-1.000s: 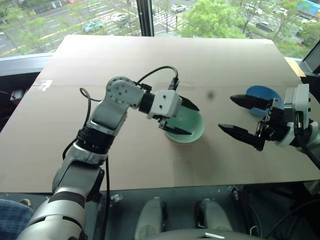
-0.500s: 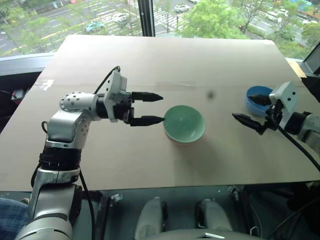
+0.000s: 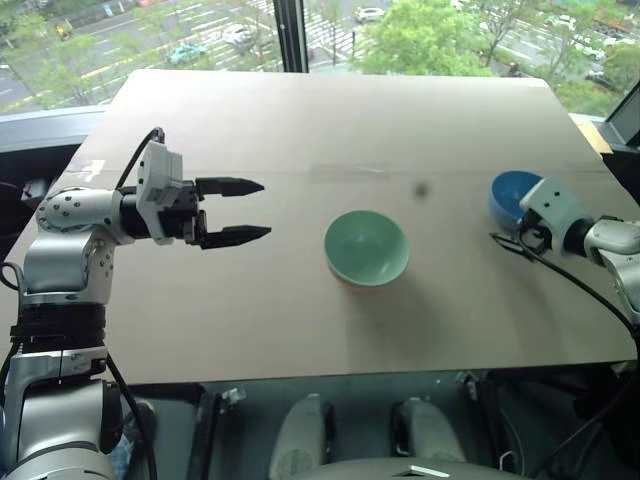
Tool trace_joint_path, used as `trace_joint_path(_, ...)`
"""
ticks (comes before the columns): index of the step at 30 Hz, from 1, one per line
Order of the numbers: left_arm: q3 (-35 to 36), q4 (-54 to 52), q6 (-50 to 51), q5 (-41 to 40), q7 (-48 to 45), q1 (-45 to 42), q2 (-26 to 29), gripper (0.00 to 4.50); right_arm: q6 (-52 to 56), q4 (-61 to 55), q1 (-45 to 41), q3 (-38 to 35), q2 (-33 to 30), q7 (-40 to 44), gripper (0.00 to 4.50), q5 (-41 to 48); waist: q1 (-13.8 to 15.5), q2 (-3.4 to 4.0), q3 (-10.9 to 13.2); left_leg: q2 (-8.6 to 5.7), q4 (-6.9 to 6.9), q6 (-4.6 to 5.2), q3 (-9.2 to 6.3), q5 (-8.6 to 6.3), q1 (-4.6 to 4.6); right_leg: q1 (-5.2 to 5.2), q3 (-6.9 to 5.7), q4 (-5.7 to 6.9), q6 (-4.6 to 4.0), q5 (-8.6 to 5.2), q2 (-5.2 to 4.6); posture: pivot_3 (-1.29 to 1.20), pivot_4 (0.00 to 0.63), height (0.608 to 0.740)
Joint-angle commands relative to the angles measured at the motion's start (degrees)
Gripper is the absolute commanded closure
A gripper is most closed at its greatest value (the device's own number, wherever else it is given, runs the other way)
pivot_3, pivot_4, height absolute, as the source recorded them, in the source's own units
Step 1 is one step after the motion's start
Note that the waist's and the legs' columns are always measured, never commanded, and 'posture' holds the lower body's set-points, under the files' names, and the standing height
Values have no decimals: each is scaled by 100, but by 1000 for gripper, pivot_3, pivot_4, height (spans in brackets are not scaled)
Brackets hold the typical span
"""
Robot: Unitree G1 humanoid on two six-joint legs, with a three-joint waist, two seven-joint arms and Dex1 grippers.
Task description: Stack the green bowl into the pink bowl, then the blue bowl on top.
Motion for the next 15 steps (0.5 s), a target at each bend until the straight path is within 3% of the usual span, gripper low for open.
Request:
trace_joint_path(1,295,-133,-63,-114,42,15,128,787,-647,854,-548,124,94,50,0,-400,-28,3,2,1,-1,0,0,0,0,0,1,1,0,0,0,0,150,738)
trace_joint_path(5,505,-287,18,-206,141,247,188,787,-1255,1932,-973,279,177,32,0,-780,-55,4,3,2,-7,-1,-1,0,-1,-1,-3,0,0,0,2,0,150,738)
trace_joint_path(6,542,-329,30,-216,152,300,199,696,-1373,2132,-1053,292,204,45,251,-826,-62,6,3,2,-8,-1,-1,0,-1,-1,-3,1,0,0,1,0,150,738)
trace_joint_path(8,602,-388,25,-211,251,370,193,643,-1590,2478,-1190,306,271,87,836,-903,-80,6,5,2,-11,-1,-1,0,-2,-1,-4,1,0,0,0,0,150,738)
trace_joint_path(15,652,-503,-3,-226,393,543,185,643,-2008,3020,-1410,275,400,210,3627,-1066,-138,10,7,3,-7,-5,1,2,4,0,-2,1,0,0,-2,0,150,738)
